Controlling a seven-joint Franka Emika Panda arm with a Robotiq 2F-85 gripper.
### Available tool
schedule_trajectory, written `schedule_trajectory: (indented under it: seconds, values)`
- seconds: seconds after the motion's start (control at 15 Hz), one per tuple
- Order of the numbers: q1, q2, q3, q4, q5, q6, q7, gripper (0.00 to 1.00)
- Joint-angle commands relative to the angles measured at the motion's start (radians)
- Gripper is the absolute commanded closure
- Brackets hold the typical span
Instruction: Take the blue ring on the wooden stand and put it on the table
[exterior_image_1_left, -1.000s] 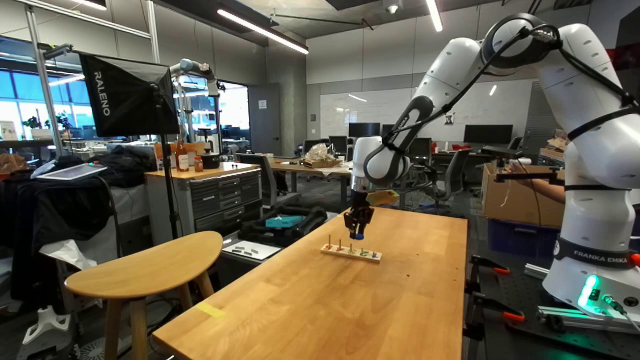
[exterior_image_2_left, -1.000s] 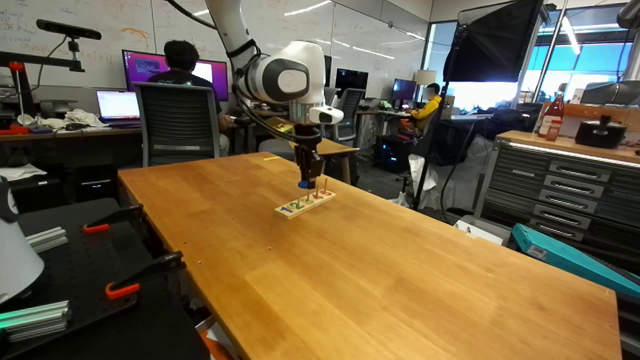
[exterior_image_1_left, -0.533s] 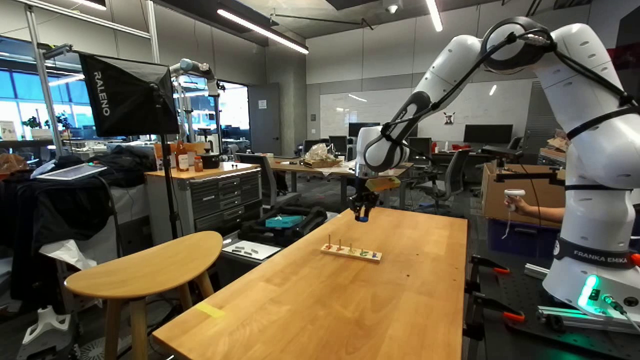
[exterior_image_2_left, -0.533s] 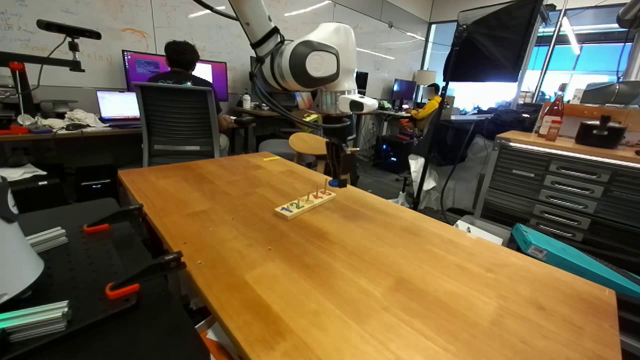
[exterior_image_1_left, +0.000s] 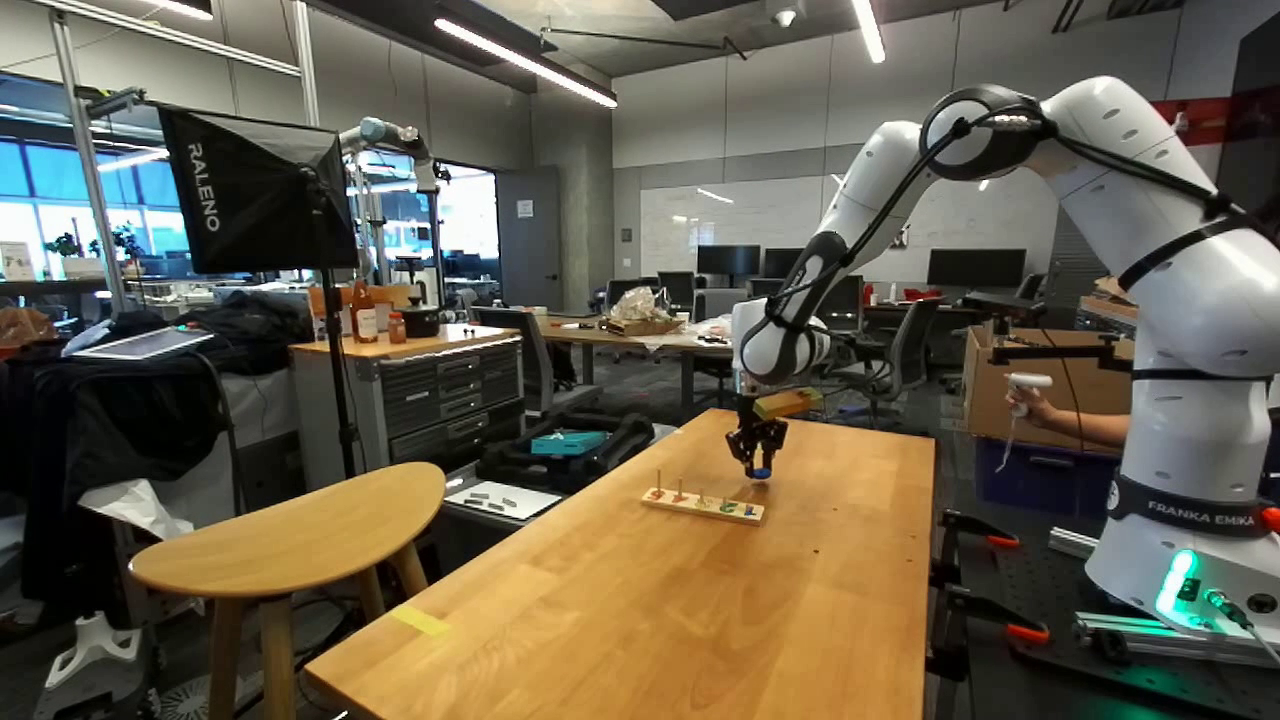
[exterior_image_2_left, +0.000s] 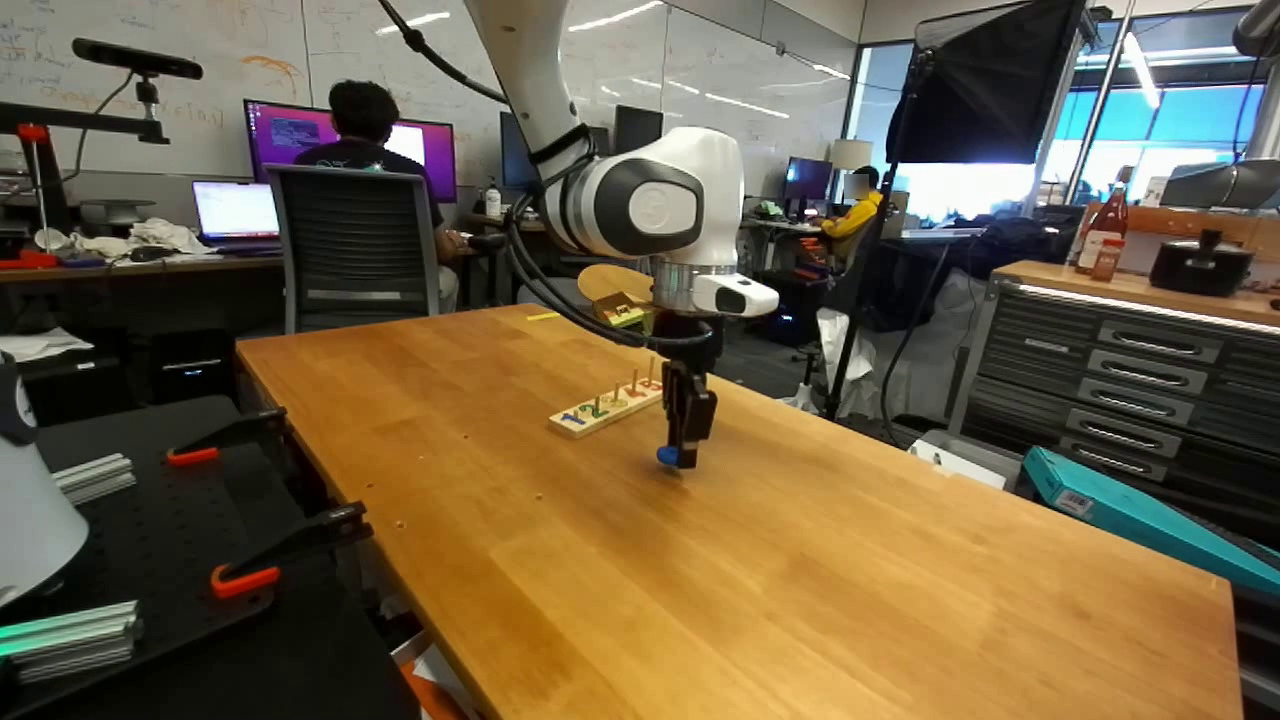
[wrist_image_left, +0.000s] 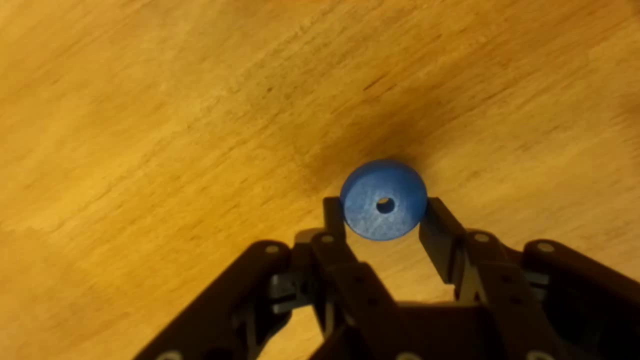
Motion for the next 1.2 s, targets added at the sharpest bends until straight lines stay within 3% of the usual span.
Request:
schedule_trajectory:
  seconds: [0.0, 0.27, 0.67, 1.0, 1.07, 1.13]
  values:
    - [0.008, 0.009, 0.017, 0.018, 0.009, -0.015, -0.009, 0.31]
    - [0.068, -0.183, 0.065, -0.088, -0.030, -0.108, -0.062, 0.01]
    - [0.102, -0.450, 0.150, -0.109, -0.059, -0.444, -0.157, 0.00]
    - [0.087, -0.666, 0.174, -0.068, -0.087, -0.703, -0.168, 0.00]
    - [0.087, -0.579, 0.179, -0.061, -0.069, -0.630, -0.150, 0.00]
    - [0.085, -0.620, 0.180, -0.060, -0.071, -0.666, -0.152, 0.00]
